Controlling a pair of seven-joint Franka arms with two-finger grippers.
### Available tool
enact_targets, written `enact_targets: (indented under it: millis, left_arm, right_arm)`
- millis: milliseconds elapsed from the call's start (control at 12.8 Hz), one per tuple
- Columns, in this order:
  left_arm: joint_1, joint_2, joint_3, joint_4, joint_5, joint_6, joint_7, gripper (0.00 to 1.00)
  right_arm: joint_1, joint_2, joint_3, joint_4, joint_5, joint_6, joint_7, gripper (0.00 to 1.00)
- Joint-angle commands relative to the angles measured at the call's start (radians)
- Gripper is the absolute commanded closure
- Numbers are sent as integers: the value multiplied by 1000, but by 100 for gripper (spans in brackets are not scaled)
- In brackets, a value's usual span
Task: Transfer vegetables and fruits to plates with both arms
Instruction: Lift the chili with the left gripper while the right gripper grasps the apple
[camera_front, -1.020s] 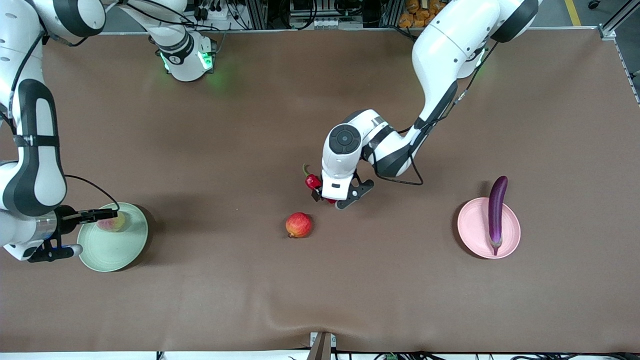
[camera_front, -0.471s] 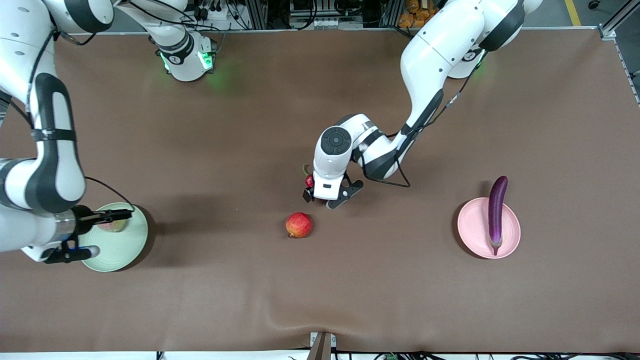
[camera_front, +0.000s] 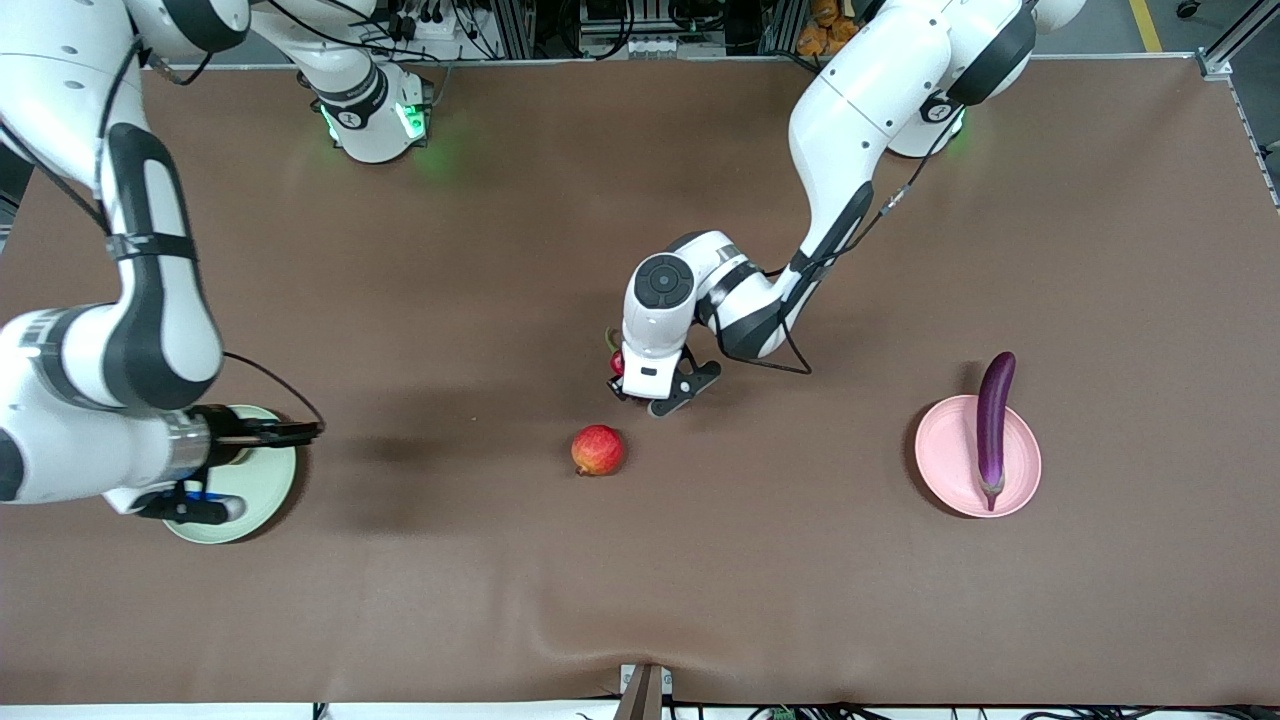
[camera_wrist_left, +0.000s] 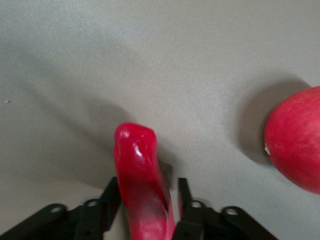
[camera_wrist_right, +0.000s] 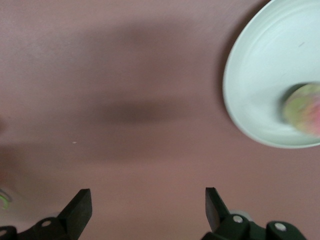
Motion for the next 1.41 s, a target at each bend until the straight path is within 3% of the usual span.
enact_targets:
  millis: [0, 157, 549, 863, 1333]
  left_arm:
    - [26, -28, 13, 29, 8, 0, 3, 100]
    - [130, -94, 4, 16, 11, -21, 59, 100]
    - [302, -221, -28, 8, 8, -303, 450, 100]
    - [446, -319, -30, -70, -3, -402, 761, 100]
    - [593, -306, -25, -103, 8, -396, 1030, 100]
  right_arm:
    - [73, 0, -9, -6, 29, 1, 163, 0]
    - [100, 3, -9, -6, 93, 12, 246, 0]
    - [173, 15, -9, -8, 243, 168, 470, 0]
    - [310, 70, -14, -17, 239, 392, 662, 0]
    - [448, 159, -19, -49, 193, 627, 890, 0]
